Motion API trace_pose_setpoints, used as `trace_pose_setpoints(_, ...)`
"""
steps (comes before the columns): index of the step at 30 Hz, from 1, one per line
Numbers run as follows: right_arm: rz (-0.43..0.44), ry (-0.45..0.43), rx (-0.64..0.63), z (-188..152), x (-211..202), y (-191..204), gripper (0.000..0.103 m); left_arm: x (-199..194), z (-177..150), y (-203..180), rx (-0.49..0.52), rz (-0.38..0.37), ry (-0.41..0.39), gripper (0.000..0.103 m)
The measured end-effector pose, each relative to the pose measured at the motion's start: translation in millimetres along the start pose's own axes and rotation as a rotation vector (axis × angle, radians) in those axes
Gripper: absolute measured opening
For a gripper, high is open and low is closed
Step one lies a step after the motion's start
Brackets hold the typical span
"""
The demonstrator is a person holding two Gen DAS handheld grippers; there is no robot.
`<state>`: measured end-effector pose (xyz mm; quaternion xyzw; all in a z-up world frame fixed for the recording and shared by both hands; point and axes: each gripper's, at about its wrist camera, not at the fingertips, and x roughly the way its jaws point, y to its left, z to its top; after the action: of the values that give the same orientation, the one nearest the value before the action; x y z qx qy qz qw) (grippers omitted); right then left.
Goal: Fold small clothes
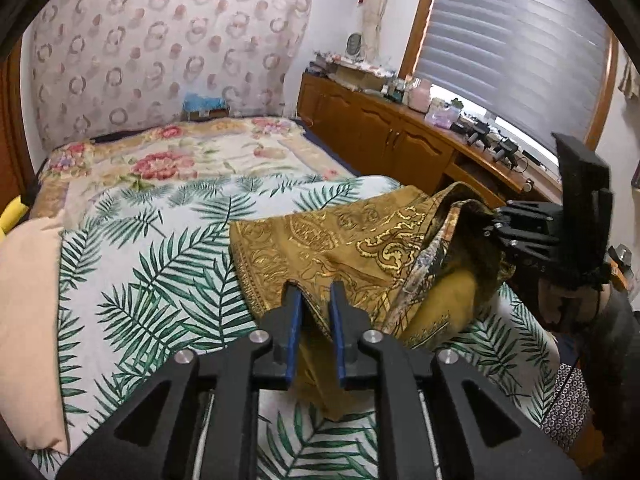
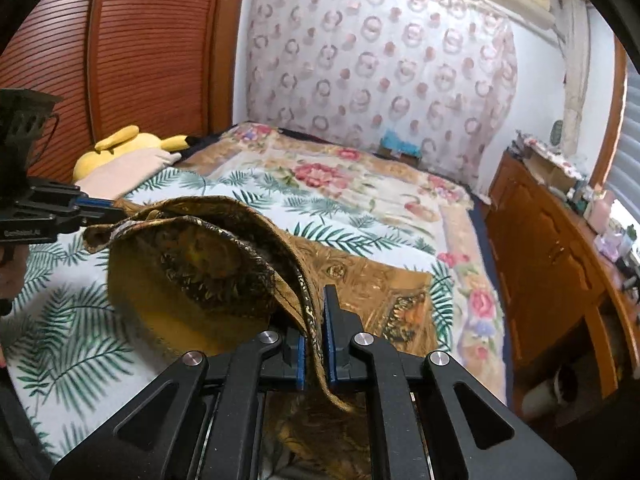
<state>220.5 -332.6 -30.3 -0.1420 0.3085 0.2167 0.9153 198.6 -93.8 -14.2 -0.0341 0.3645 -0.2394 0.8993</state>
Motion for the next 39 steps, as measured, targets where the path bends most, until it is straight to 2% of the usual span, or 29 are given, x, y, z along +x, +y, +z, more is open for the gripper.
trace_pose_setpoints(2,0.013,0.022,0.004,-4.4,14.8,-2.2,0.005,2.8,-0.8,5.5,-0.006,0.001,0.004,0.021)
trace_pose_setpoints(3,0.021,0.034,0.005,-6.1,21.7,-3.9,0.005,1.8,-0.9,6.6,-0.006,0.018,-0.003,0.035)
trace_pose_setpoints(4,0.024,0.047,0.004,-8.2,29.9,-5.4,0.005,0.1,-1.5,9.1,-0.006,0.03,-0.01,0.04)
trace_pose_setpoints(9,0.025,0.054,-0.001,-4.0,43.7,-11.9,0.005,1.2,1.2,25.5,-0.004,0.057,-0.001,0.043)
trace_pose_setpoints(16,0.006,0.003,-0.052,31.7,45.2,-17.5,0.004,18.5,9.5,36.6,0.008,0.08,0.027,0.043)
trace_pose_setpoints(24,0.001,0.109,-0.019,31.2,89.2,-27.0,0.005,53.0,16.2,38.0,0.036,0.083,0.096,0.043)
trace_pose_setpoints(25,0.001,0.118,-0.007,30.4,92.2,-28.9,0.007,57.3,17.9,37.9,0.04,0.084,0.103,0.043)
trace_pose_setpoints(26,-0.011,0.123,0.001,29.7,93.9,-30.8,0.014,62.9,20.0,38.5,0.044,0.085,0.114,0.043)
trace_pose_setpoints(27,-0.029,0.126,0.008,29.9,94.2,-33.2,0.025,65.9,22.2,38.8,0.045,0.083,0.119,0.043)
trace_pose_setpoints(29,-0.054,0.112,0.04,32.1,87.2,-40.8,0.037,73.9,27.0,40.4,0.049,0.091,0.132,0.043)
trace_pose_setpoints(36,-0.132,0.016,0.095,38.5,34.2,-60.5,0.063,93.9,35.1,48.1,0.035,0.101,0.161,0.043)
trace_pose_setpoints(39,-0.151,0.023,0.095,33.3,23.1,-62.2,0.066,99.3,33.2,50.3,0.034,0.109,0.168,0.043)
